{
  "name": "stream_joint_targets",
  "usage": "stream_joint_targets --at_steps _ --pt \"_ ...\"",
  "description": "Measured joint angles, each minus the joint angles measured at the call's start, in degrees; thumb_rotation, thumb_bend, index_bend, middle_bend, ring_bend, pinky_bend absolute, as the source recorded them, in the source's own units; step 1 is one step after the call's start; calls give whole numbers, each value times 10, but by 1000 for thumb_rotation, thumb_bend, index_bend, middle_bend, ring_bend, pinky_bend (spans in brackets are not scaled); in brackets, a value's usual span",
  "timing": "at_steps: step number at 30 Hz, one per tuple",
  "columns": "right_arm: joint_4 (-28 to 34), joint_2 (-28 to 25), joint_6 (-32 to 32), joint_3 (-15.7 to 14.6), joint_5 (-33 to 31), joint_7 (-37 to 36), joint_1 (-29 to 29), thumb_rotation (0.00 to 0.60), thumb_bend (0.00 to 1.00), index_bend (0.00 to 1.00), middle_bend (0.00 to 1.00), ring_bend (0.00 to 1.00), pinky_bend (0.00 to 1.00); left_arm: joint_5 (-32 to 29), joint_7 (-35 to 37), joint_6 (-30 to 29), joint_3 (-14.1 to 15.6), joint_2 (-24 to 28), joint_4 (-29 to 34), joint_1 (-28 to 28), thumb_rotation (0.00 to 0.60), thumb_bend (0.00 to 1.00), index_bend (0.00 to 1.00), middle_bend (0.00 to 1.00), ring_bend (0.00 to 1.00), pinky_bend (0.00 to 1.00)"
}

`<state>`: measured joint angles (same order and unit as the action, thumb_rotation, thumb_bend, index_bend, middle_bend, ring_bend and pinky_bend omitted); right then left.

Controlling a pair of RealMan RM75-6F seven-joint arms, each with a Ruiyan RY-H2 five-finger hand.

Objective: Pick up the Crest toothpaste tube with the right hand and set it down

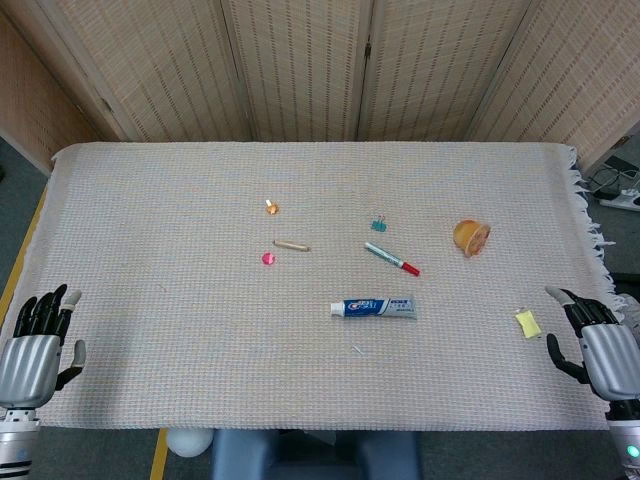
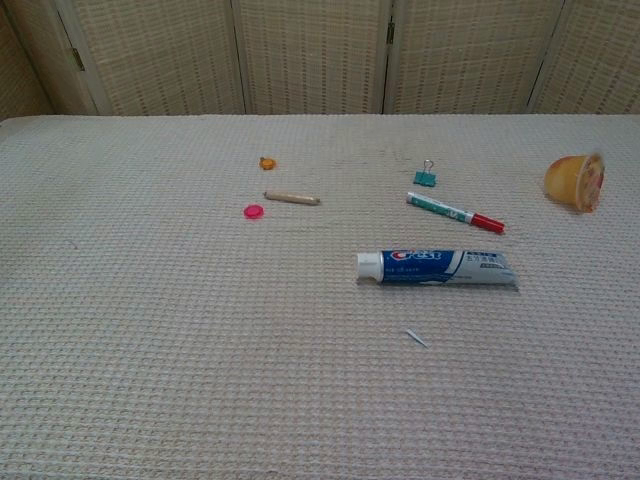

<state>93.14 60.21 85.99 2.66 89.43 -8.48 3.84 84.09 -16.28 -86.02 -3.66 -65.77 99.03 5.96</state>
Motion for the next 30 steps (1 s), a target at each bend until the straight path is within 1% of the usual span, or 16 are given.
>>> stream_joint_targets --at_steps 8,22,27,30 --pt "-2 5 -13 3 -7 4 7 600 560 136 217 231 202 -2 -2 2 -3 -5 -5 4 600 620 0 0 12 0" --pt "4 1 -8 2 -1 12 8 600 561 136 217 231 202 2 0 -3 -2 -3 -1 3 600 620 0 0 12 0" --pt "17 -2 -24 4 4 36 21 600 560 136 219 233 202 4 2 -7 -2 -2 -1 1 600 620 0 0 12 0" --pt "30 -3 -43 8 6 60 38 600 561 136 224 247 206 6 5 -10 -1 -1 -1 -1 600 620 0 0 12 0"
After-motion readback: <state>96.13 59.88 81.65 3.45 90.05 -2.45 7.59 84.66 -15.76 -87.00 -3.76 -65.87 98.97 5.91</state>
